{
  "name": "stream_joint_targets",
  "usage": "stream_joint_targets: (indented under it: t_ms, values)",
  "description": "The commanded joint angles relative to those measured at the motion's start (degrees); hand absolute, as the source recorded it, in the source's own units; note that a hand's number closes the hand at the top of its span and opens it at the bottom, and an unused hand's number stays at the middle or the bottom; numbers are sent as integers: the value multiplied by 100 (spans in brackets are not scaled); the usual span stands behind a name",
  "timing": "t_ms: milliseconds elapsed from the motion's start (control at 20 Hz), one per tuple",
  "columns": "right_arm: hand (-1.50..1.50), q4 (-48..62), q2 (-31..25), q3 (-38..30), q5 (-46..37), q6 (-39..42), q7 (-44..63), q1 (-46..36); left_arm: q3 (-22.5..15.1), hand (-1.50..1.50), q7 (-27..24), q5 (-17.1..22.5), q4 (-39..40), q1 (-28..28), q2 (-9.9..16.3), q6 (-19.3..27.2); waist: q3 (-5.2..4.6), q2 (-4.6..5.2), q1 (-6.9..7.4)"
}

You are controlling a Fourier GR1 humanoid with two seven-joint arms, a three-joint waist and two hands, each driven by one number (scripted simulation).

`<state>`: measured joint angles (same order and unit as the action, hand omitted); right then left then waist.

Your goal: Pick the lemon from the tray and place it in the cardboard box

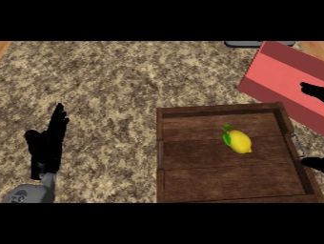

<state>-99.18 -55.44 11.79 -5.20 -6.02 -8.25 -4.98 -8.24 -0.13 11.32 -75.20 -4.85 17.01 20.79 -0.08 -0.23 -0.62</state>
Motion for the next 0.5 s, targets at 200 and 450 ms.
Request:
stream_joint_targets:
  t_ms: [200,450]
  values:
    - [-150,-1152,-459,179,-302,1137,1758,-173,110,0,68,-85,-141,6,14,-88,3,11,61]
    - [-150,-1467,159,986,-994,1491,3182,-832,109,0,257,-213,31,-268,-32,-100,2,27,128]
